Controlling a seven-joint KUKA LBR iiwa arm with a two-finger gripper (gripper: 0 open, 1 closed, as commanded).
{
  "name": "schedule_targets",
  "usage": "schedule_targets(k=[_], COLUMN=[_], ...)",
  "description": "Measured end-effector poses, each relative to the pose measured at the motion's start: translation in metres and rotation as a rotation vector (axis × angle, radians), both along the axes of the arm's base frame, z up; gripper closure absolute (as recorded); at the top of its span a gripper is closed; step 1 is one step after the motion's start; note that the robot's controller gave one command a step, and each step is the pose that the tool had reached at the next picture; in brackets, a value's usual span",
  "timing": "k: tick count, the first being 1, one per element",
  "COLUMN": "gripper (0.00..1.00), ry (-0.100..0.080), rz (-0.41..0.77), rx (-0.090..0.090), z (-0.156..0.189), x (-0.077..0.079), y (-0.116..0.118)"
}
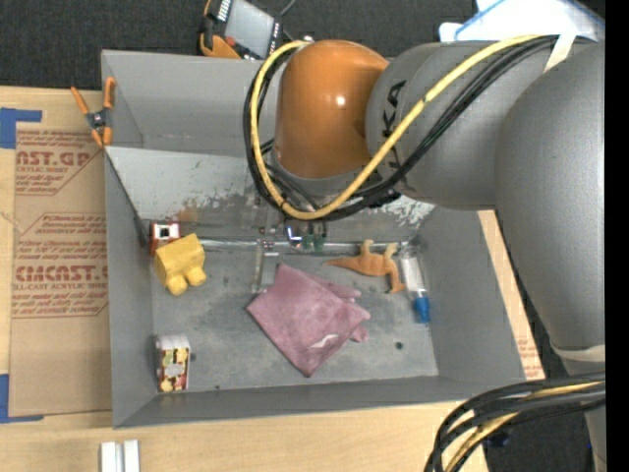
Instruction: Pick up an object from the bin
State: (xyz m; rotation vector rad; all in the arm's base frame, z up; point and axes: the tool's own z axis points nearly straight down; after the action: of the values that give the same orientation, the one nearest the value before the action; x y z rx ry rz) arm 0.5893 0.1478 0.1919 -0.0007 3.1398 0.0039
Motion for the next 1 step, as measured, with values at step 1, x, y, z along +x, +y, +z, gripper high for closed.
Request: schedule_targets(k=[1], gripper=[0.0], ry=[-0.001], rz=[0.001], rx=[0.0], z=[-0.0001], x=[-0.0001], y=[-0.0002])
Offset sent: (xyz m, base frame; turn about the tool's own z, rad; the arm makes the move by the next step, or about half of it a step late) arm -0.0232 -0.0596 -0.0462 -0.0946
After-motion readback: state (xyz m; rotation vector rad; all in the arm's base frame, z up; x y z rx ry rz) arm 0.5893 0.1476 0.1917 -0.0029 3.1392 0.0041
